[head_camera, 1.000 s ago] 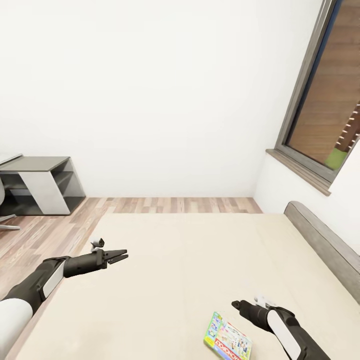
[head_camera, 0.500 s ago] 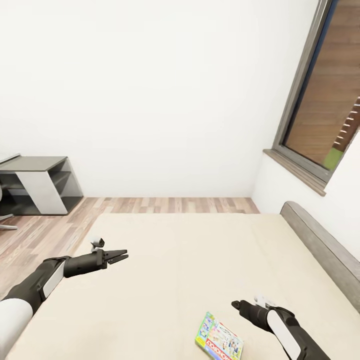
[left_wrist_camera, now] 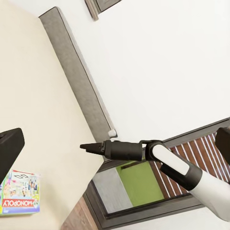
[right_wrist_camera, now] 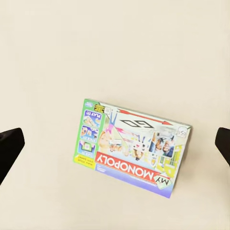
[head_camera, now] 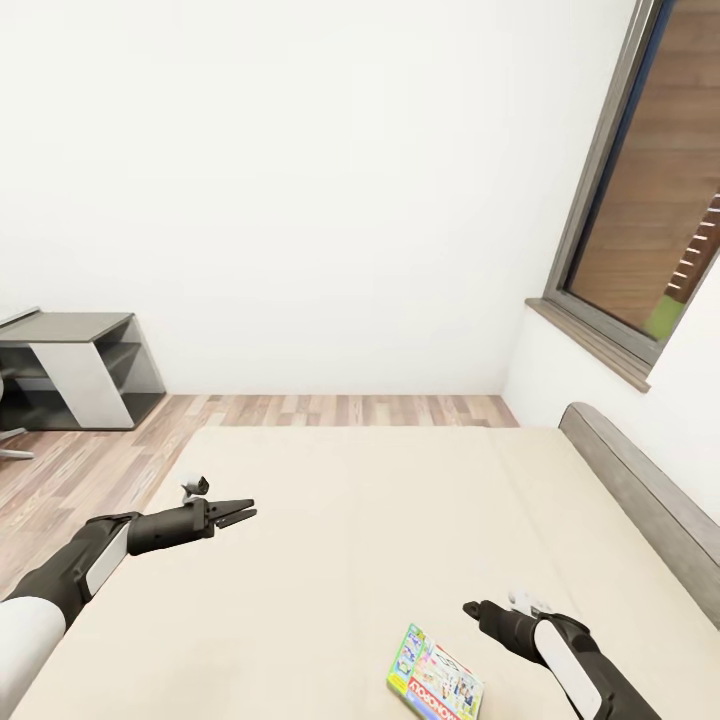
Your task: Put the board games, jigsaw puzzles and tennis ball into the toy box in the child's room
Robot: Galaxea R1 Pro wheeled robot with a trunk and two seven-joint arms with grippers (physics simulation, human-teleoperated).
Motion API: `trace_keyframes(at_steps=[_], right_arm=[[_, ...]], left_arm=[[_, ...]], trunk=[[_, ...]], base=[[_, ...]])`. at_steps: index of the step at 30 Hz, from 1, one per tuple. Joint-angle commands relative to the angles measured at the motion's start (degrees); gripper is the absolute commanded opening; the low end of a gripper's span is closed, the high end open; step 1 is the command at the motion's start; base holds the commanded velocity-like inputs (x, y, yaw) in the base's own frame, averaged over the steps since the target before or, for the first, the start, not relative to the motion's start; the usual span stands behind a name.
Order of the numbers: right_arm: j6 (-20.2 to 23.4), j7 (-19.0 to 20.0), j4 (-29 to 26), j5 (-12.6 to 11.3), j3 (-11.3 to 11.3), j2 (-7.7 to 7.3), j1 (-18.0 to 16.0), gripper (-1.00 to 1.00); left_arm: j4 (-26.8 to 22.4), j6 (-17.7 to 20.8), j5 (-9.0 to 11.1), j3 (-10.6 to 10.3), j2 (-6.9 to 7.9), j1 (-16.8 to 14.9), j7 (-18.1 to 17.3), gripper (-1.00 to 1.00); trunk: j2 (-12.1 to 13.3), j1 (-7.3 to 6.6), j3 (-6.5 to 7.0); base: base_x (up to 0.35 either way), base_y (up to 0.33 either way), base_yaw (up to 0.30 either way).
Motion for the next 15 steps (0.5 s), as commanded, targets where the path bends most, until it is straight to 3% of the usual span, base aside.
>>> trace_keyframes(at_steps=[1, 15], right_arm=[[0.1, -0.6, -0.1, -0.6, 0.2, -0.08, 0.0, 1.00], [0.2, -0.7, -0.2, -0.6, 0.1, 0.38, 0.0, 1.00]], left_arm=[[0.0, 0.6, 0.4, -0.3, 0.07, -0.1, -0.1, 1.00], [0.0, 0.6, 0.4, -0.3, 0.13, -0.1, -0.1, 1.00]], trunk=[[-0.1, 0.04, -0.13], [-0.1, 0.04, -0.29]], base=[[0.000, -0.002, 0.000], [0.000, 0.000, 0.000]])
